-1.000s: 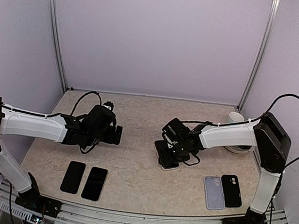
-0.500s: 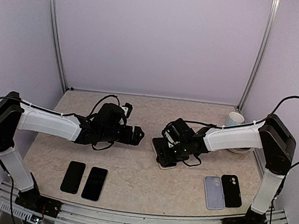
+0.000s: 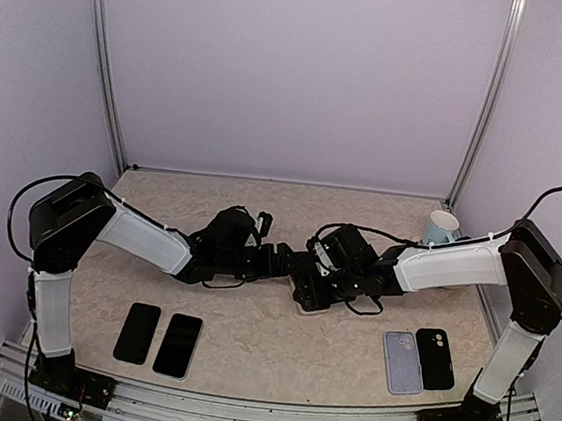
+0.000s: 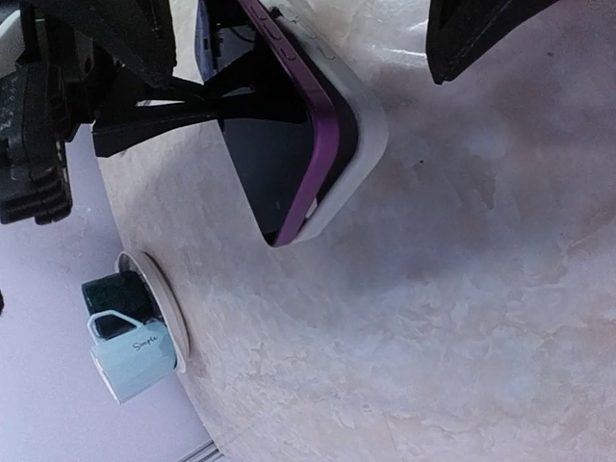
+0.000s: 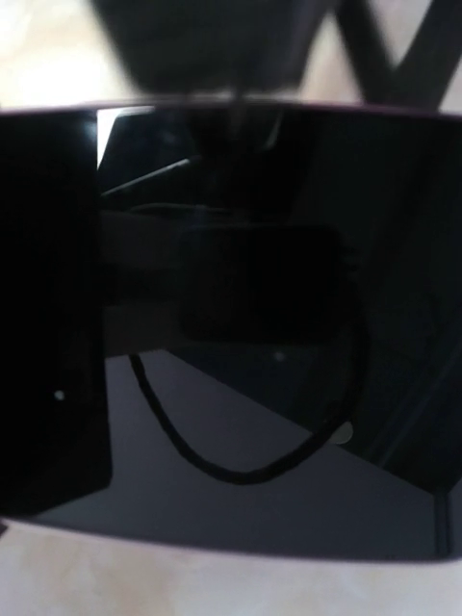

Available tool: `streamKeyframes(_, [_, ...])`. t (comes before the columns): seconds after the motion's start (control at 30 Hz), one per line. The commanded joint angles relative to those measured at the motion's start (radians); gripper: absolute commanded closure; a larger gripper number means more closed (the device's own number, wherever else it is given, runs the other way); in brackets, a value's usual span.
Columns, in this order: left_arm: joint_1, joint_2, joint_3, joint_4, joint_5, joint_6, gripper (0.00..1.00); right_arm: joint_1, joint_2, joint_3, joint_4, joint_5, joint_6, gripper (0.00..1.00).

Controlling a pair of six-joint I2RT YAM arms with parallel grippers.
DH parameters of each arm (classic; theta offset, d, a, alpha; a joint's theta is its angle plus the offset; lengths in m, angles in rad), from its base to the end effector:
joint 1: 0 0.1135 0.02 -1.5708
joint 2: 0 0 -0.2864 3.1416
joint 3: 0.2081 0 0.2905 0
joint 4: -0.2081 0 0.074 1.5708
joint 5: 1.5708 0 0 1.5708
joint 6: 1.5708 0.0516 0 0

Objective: Put the phone into the phone case

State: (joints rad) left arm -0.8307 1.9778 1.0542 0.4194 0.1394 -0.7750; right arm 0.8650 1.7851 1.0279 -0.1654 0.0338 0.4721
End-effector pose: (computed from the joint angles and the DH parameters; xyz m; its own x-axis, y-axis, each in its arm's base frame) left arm 0.3064 -0.3461 0.1255 -0.8018 -0.1496 -0.5785 0.3531 0.6625 -0.6606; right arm 0.2637 0.3067 0.1416 -0.8004 -0.2385 -0.5500 -0.4305 0.8671 0.2506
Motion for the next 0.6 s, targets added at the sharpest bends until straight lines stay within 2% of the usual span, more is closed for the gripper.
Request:
streamKeyframes(0.0, [0.005, 0.036, 0.039, 0.116, 0.051, -0.079, 0.15, 0.007, -0.062, -0.018, 0.104, -0.004, -0.026, 0.65])
streamKeyframes(0.1, [0.006, 0.055, 0.044, 0.137, 0.059, -0.095, 0.25, 0.008, -0.078, -0.035, 0.131, -0.014, -0.036, 0.65])
streamKeyframes(0.17, [0.005, 0.065, 0.044, 0.148, 0.063, -0.101, 0.26, 0.007, -0.088, -0.046, 0.143, -0.014, -0.039, 0.65])
streamKeyframes(0.57, [0.002, 0.094, 0.05, 0.161, 0.057, -0.101, 0.55, 0.009, -0.088, -0.063, 0.163, -0.029, -0.041, 0.65])
